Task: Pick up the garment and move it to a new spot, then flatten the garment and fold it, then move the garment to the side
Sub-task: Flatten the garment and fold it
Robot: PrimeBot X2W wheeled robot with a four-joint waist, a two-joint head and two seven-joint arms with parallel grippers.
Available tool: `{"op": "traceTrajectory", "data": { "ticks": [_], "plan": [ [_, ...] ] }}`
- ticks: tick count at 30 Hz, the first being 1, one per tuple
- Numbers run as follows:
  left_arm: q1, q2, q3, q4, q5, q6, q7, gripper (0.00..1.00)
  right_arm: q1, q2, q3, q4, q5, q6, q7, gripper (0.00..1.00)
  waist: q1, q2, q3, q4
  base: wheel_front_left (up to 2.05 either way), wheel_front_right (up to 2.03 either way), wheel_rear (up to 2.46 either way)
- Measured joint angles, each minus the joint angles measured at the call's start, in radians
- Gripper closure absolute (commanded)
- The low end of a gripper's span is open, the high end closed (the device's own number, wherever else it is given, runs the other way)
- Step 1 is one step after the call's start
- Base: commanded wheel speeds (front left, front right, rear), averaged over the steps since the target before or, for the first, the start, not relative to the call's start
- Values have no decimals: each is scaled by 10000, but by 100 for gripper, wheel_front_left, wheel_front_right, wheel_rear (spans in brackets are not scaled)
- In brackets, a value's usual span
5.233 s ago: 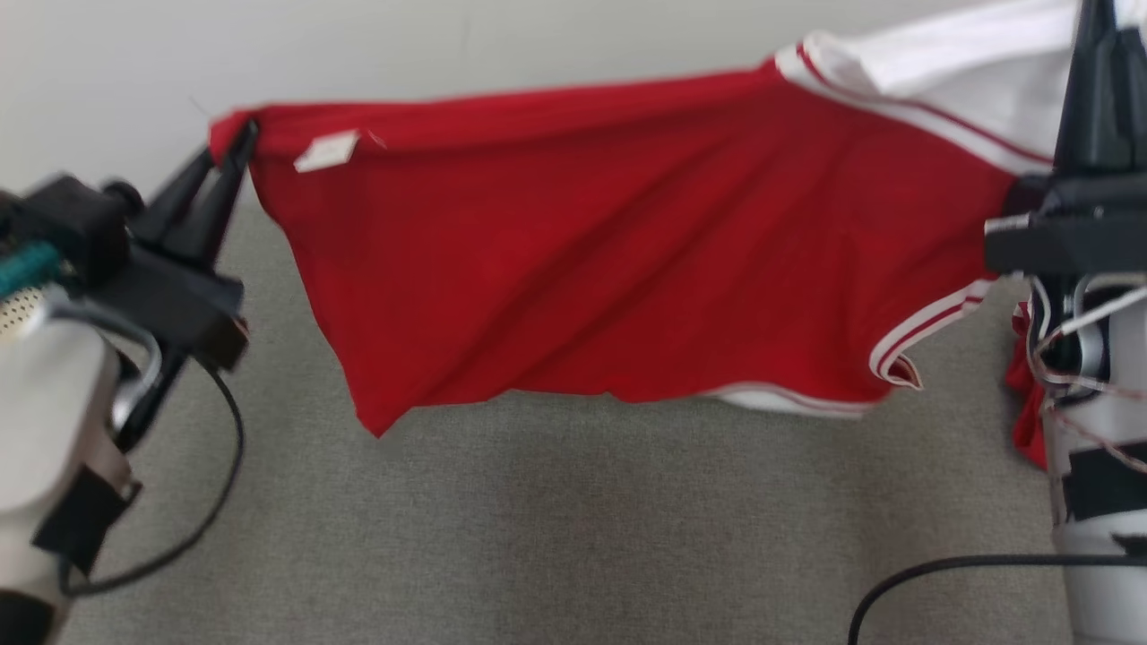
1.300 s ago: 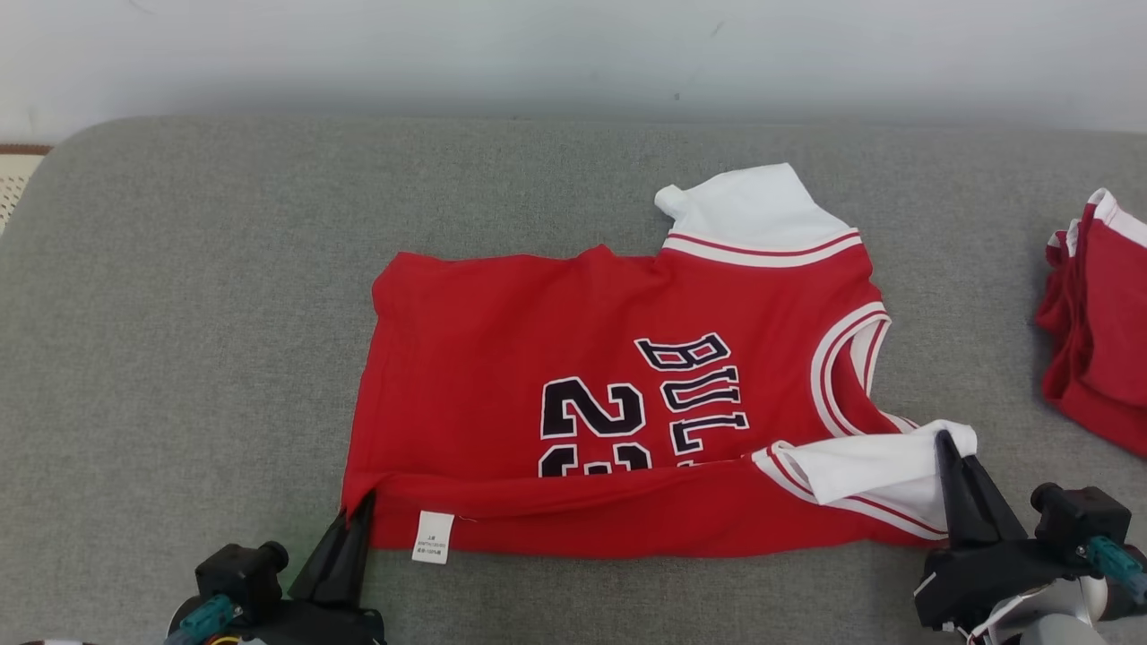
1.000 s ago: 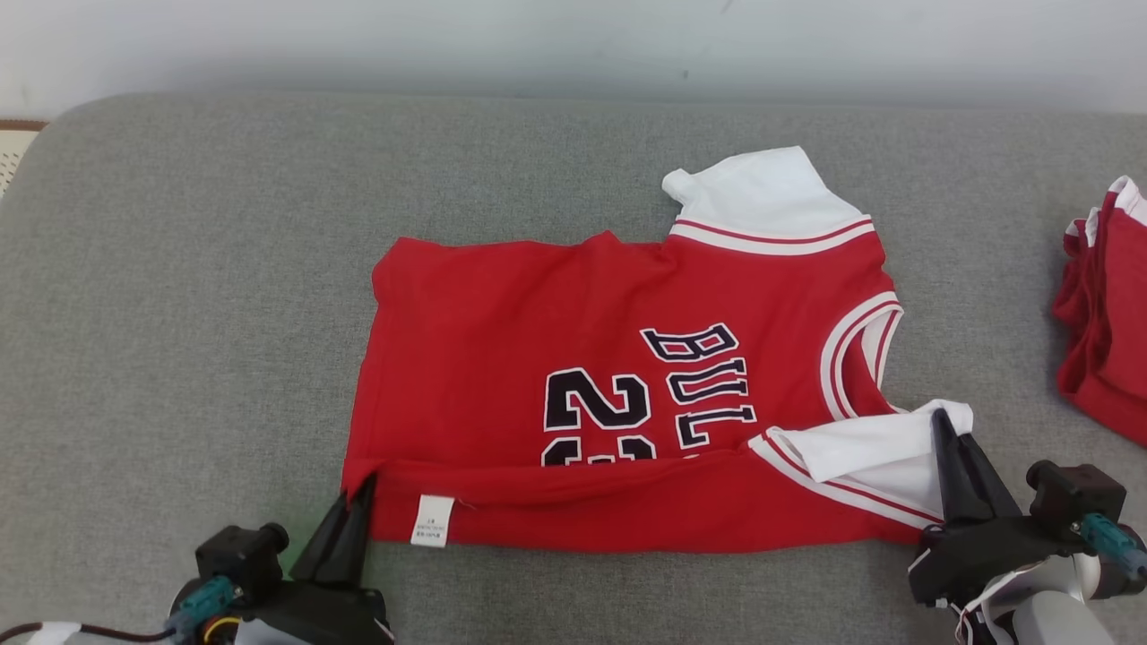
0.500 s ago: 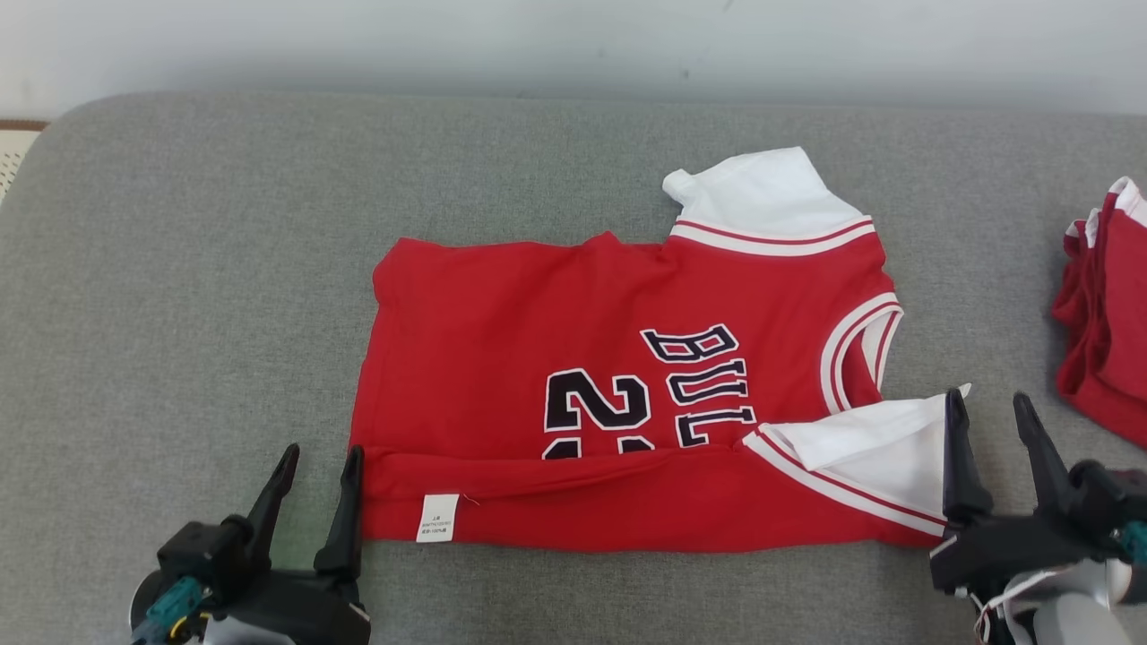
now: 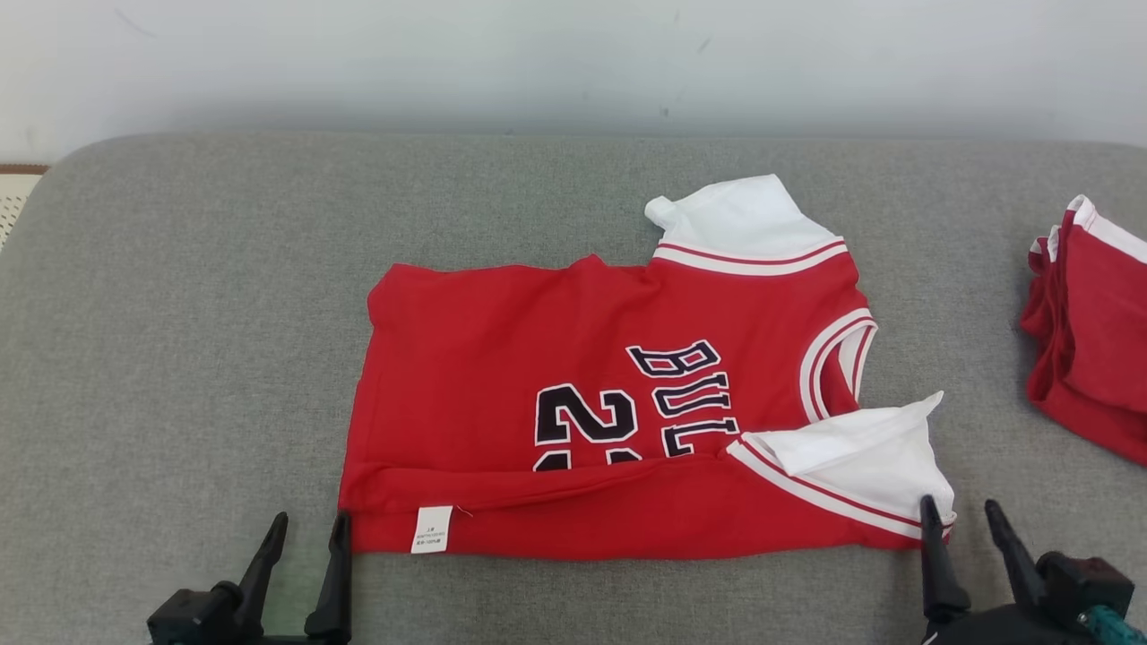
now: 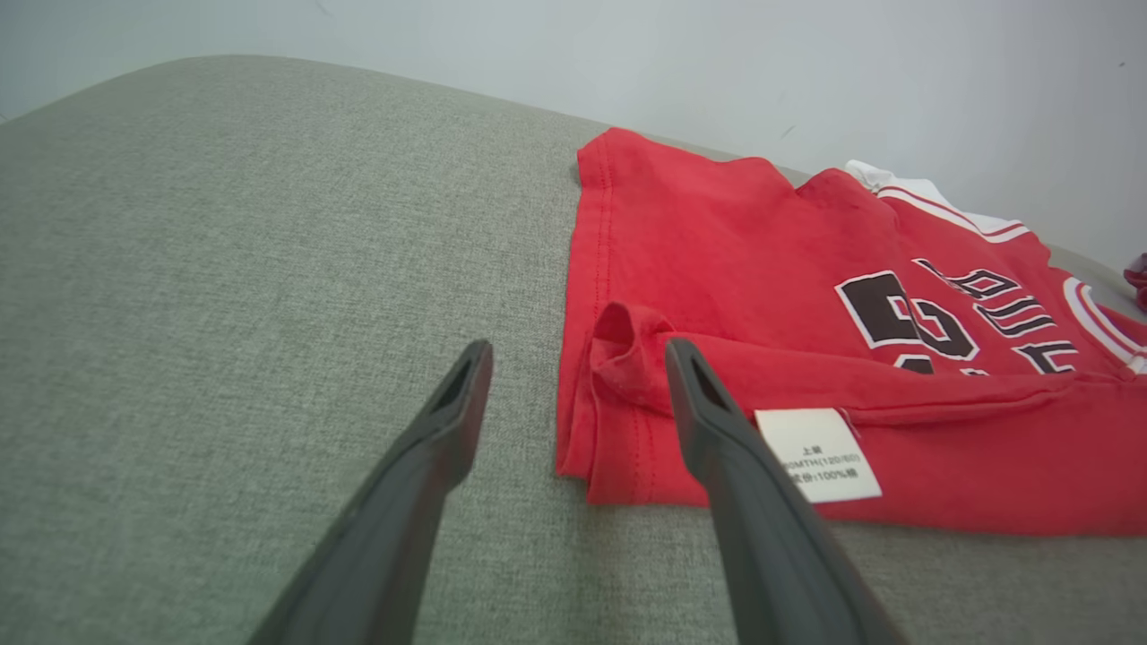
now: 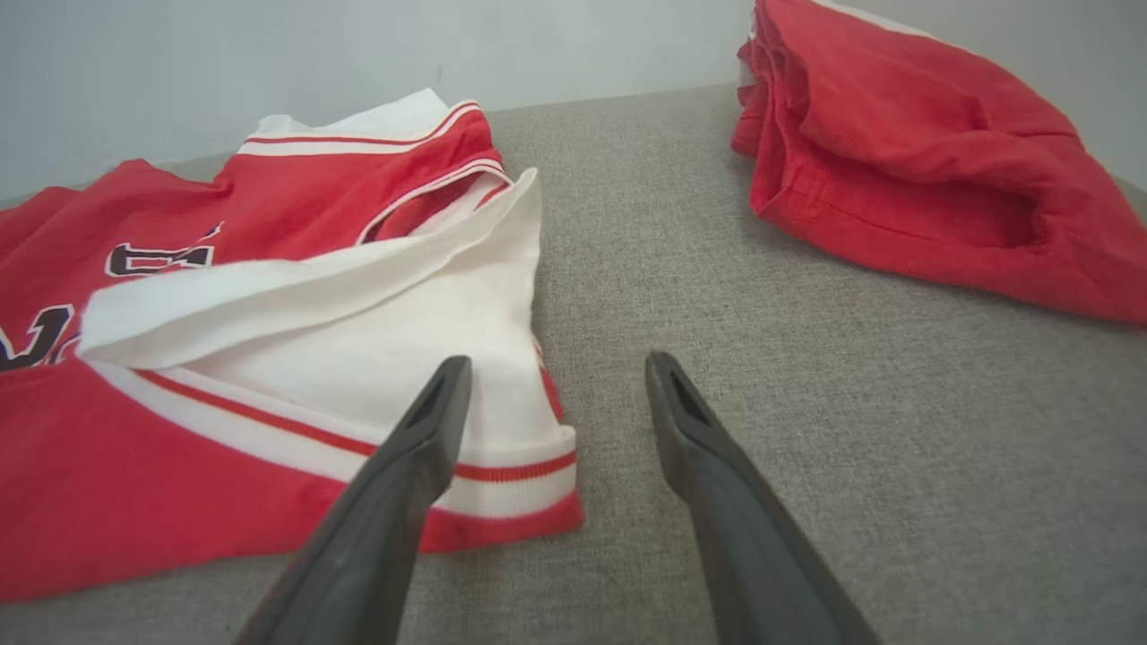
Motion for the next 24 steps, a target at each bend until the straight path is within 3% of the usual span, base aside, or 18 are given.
{"op": "traceTrajectory", "data": {
  "ticks": [14,16,17,18,19,22,24],
  "plan": [
    [-151,0,-416,111,-109,0,0,0,-445,-36,395,1551,349,0,-23,0,1,0,272,163,0,0,0],
    [-212,0,-499,157,-134,0,0,0,-563,-44,435,1655,466,0,-19,4,0,0,281,188,0,0,0],
    [-214,0,-520,178,-150,0,0,0,-576,-46,447,1685,491,0,-21,17,0,-1,286,195,0,0,0],
    [-214,2,-537,224,-207,0,0,0,-587,-50,462,1718,518,0,-29,25,0,0,292,198,0,0,0],
    [-212,0,-556,257,-217,0,0,0,-594,-50,476,1739,531,0,-46,25,0,-1,297,203,0,0,0],
    [-206,2,-539,355,-234,0,0,0,-646,-46,560,1785,560,0,-48,52,0,0,308,209,0,0,0],
    [-206,4,-608,416,-393,0,0,0,-684,-44,617,1789,570,0,-48,64,1,-1,315,209,0,0,0]
  ]
}}
